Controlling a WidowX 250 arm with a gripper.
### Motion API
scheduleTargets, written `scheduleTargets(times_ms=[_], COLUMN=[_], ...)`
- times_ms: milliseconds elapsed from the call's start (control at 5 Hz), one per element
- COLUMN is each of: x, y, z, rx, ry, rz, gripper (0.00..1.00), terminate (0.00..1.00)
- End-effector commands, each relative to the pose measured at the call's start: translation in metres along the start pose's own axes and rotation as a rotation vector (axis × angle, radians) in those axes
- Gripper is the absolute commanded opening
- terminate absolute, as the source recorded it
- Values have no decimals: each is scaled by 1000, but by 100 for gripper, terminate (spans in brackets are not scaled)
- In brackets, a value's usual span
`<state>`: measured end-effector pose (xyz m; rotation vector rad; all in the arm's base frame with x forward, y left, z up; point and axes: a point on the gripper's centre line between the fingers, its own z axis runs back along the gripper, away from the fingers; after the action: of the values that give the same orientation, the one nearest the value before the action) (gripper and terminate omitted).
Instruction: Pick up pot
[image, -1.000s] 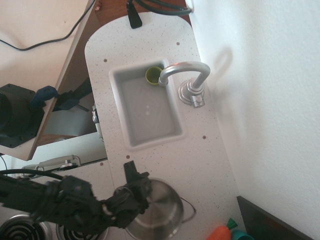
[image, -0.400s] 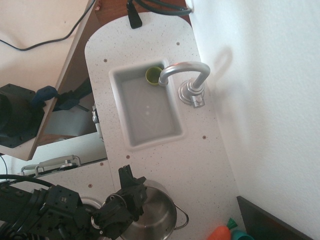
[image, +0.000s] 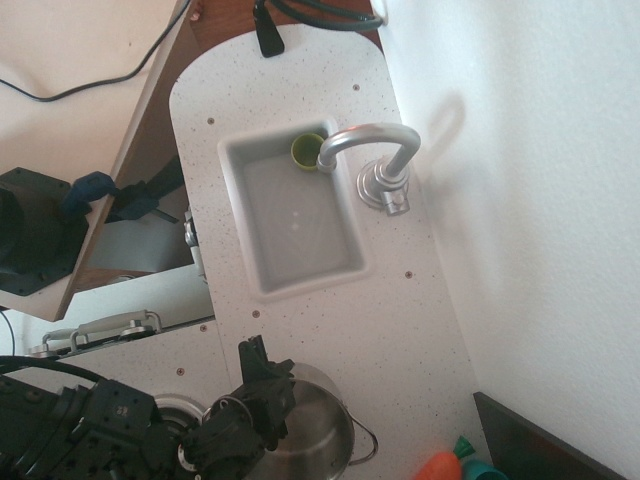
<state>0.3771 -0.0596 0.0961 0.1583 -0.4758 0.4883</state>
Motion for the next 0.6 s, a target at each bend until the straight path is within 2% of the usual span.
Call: scheduleTargets(times_ms=[0,400], x=[32,29], y=[-10,-10], z=[59,60], rx=[-112,-120], ry=[-200,-202], rz=[0,-5], gripper=[0,0], terminate=[0,0])
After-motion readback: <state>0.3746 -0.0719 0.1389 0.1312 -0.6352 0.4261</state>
